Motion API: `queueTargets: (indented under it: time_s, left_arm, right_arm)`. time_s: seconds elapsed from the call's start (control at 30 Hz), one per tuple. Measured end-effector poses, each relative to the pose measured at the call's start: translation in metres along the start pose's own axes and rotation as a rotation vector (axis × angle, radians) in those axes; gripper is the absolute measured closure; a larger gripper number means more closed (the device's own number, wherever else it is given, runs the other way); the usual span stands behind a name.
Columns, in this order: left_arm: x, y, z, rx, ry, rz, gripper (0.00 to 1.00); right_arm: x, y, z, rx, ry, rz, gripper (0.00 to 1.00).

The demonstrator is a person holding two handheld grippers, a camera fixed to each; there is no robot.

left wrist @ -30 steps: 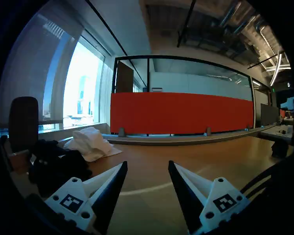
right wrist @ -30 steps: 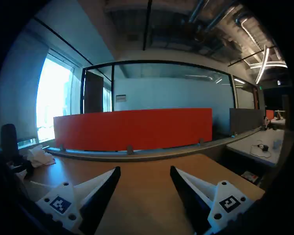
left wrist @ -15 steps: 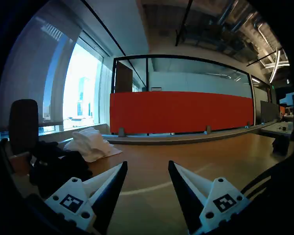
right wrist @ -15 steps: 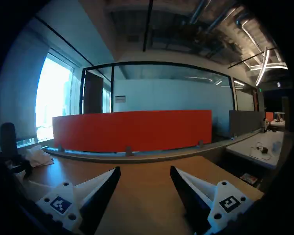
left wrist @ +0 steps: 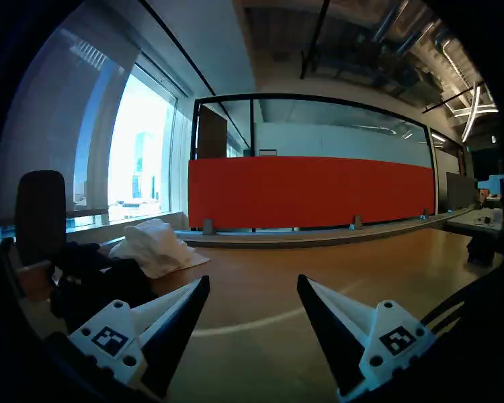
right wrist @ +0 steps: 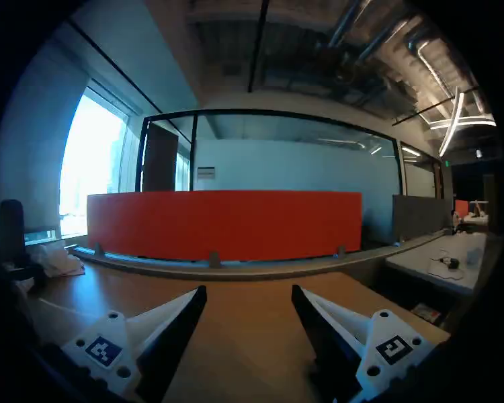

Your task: Fold towel

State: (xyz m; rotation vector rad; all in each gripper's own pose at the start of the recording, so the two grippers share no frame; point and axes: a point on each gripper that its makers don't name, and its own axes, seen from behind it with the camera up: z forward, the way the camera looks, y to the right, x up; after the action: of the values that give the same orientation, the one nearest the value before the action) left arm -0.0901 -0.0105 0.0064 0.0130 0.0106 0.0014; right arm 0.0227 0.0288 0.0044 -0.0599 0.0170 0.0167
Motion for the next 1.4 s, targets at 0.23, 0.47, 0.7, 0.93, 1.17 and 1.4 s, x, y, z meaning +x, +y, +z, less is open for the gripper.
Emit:
queueTargets:
  time_s: [0.23,0.47,0.7,0.93,1.17,1.4]
  left_arm:
    - [-0.001,0.0,0.0,0.0,0.0,0.0,0.03]
    - [-0.001,0.0,0.0,0.0,0.0,0.0,0.03]
    - [-0.001,0.0,0.0,0.0,0.0,0.0,0.03]
    - [-0.001,0.0,0.0,0.0,0.0,0.0,0.03]
    - [-0.001,0.0,0.0,0.0,0.0,0.0,0.03]
    - [-0.001,0.0,0.0,0.0,0.0,0.0,0.03]
  right_arm:
    - [-0.028,-0.004,0.004,0.022,-0.011,0.032,0.02]
    - [-0.048,-0.014,0.006,0.051,-0.018,0.056,0.02]
    - [-0.065,-0.013,0.009,0.053,-0.023,0.059,0.02]
    - [-0.077,-0.015,0.01,0.06,-0.032,0.063,0.02]
    - [-0.085,-0.014,0.011,0.049,-0.026,0.042,0.02]
    - [-0.094,-0.013,0.01,0.05,-0.031,0.048,0.02]
